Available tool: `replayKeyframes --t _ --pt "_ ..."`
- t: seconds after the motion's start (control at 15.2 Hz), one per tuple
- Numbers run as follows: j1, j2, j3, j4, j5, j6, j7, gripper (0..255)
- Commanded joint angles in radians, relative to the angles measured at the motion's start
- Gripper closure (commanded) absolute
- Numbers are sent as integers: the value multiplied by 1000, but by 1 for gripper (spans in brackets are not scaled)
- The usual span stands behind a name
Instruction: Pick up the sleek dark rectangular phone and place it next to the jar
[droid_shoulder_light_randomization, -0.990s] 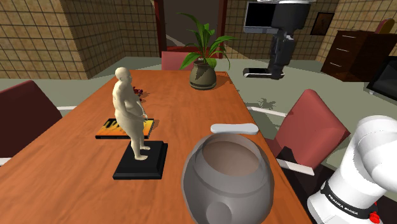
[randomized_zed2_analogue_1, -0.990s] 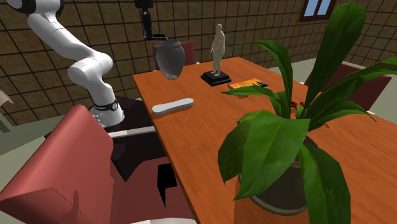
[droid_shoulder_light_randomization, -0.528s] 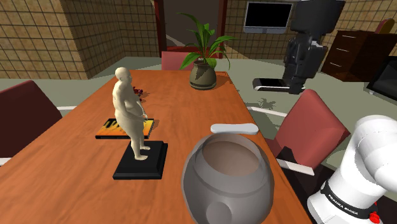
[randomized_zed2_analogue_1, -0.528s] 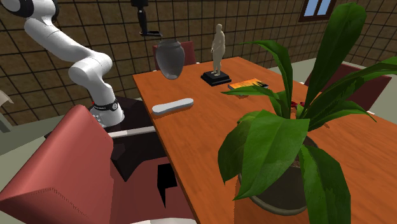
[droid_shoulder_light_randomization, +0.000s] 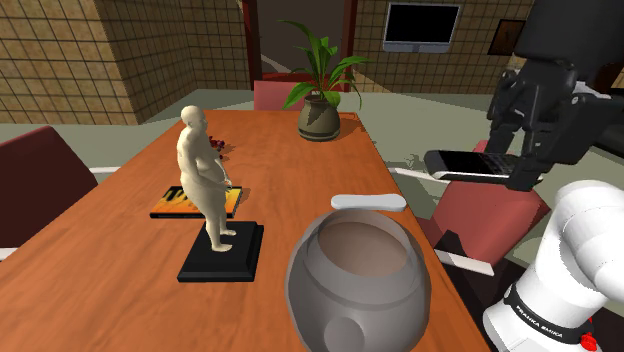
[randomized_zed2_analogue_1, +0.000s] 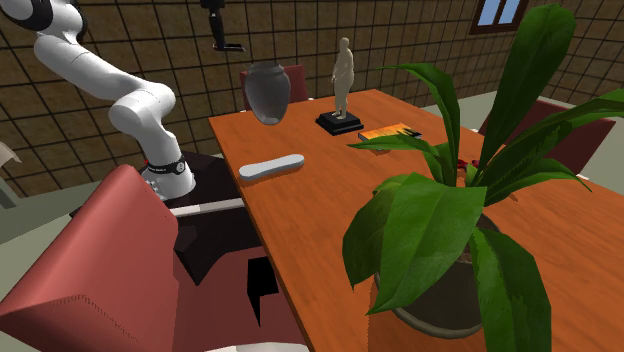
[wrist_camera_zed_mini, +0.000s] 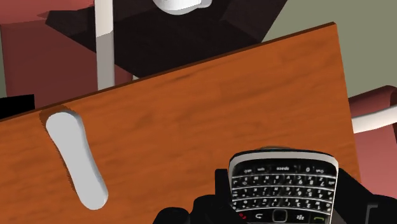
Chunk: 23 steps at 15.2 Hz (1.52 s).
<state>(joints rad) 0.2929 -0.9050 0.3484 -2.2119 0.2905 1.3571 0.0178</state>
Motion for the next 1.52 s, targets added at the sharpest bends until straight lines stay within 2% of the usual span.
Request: replayKeyframes --t 0.0,0.59,0.66,1.45 --pt "13 -21 38 2 36 -13 46 255" --pt "34 -18 235 104 191 -39 262 255" --pt "31 -9 276 133 218 -40 306 255" --pt "62 -83 323 -56 271 79 280 255"
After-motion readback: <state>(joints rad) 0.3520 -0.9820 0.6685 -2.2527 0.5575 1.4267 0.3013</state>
